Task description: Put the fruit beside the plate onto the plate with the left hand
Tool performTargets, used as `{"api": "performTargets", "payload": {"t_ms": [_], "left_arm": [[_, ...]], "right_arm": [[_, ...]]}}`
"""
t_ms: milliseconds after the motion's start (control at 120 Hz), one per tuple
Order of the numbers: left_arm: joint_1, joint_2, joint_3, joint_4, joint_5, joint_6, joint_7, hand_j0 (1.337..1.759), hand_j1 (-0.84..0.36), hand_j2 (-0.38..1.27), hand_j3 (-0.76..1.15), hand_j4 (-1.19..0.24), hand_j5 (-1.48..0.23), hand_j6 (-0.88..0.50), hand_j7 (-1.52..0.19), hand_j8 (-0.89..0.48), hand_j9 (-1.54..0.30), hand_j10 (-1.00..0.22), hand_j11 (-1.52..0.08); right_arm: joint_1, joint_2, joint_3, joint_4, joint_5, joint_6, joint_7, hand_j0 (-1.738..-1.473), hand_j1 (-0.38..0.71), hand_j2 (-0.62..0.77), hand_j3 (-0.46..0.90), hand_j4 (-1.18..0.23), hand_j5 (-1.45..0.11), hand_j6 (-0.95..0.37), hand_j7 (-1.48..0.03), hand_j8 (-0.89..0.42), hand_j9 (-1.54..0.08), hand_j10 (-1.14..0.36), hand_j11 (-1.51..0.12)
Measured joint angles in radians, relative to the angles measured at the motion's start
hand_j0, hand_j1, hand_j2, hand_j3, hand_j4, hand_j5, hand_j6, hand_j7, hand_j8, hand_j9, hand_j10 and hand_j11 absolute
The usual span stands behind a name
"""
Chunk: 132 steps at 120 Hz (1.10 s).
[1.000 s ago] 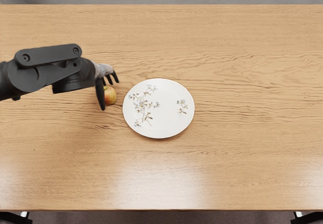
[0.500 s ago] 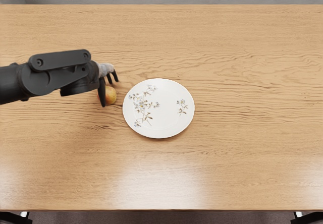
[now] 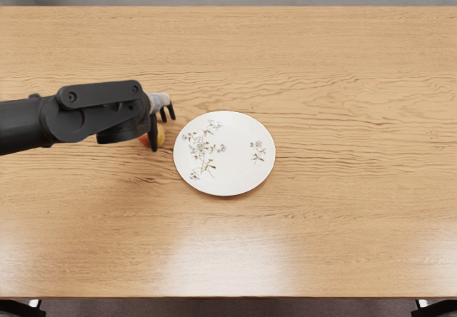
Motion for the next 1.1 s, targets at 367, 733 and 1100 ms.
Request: {"api": "performTargets", "payload": {"t_ms": [367, 733, 1100], "left_arm": [[0.0, -0.003, 0.001, -0.006, 0.001, -0.002, 0.0, 1.656, -0.28, 0.2, 0.0, -0.54, -0.71, -0.54, -0.71, -0.5, -0.71, -0.54, -0.71], [-0.006, 0.008, 0.002, -0.007, -0.016, -0.034, 0.0, 1.653, -0.32, 0.3, 0.0, -0.69, -0.93, -0.66, -0.93, -0.42, -0.92, -0.49, -0.93], [-0.067, 0.054, 0.003, -0.008, -0.086, -0.142, 0.0, 1.652, -0.34, 0.3, 0.0, -0.72, -1.0, -0.63, -1.0, -0.38, -0.97, -0.45, -0.98]], "right_arm": [[0.0, 0.0, 0.0, 0.0, 0.0, 0.0, 0.0, -1.658, -0.31, -0.01, 0.0, -0.04, -0.05, -0.04, -0.05, -0.04, -0.05, -0.03, -0.05], [0.001, 0.0, 0.0, 0.0, 0.0, 0.0, 0.0, -1.658, -0.31, -0.01, 0.0, -0.03, -0.05, -0.04, -0.05, -0.03, -0.05, -0.03, -0.05], [0.002, 0.0, 0.0, 0.0, 0.0, 0.0, 0.0, -1.658, -0.31, -0.01, 0.0, -0.03, -0.05, -0.04, -0.05, -0.03, -0.05, -0.03, -0.05]]}}
